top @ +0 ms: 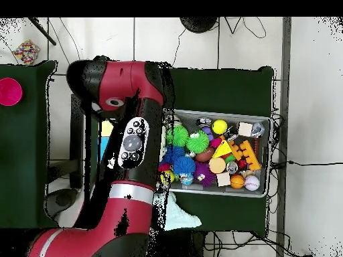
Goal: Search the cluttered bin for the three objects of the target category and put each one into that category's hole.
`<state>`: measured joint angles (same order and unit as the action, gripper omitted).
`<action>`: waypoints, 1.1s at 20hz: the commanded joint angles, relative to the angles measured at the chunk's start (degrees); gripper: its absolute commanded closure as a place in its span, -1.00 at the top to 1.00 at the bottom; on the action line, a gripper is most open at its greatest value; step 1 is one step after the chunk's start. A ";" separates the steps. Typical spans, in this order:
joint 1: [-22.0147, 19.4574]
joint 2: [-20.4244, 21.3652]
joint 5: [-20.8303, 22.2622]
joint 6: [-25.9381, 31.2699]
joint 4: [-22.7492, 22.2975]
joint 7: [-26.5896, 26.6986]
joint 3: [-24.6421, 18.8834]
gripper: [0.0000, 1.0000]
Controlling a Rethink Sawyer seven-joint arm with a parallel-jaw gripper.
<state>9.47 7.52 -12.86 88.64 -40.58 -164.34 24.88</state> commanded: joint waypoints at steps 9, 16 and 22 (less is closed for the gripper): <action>-2.65 -3.31 -1.90 -20.77 -9.06 -5.49 -8.13 -1.00; -2.38 -2.61 -4.23 -18.45 -9.66 -5.49 -9.26 -1.00; -2.34 -0.45 -2.51 -9.48 -9.39 -1.68 -7.38 -1.00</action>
<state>7.85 6.77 -14.04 72.30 -41.54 -164.34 24.08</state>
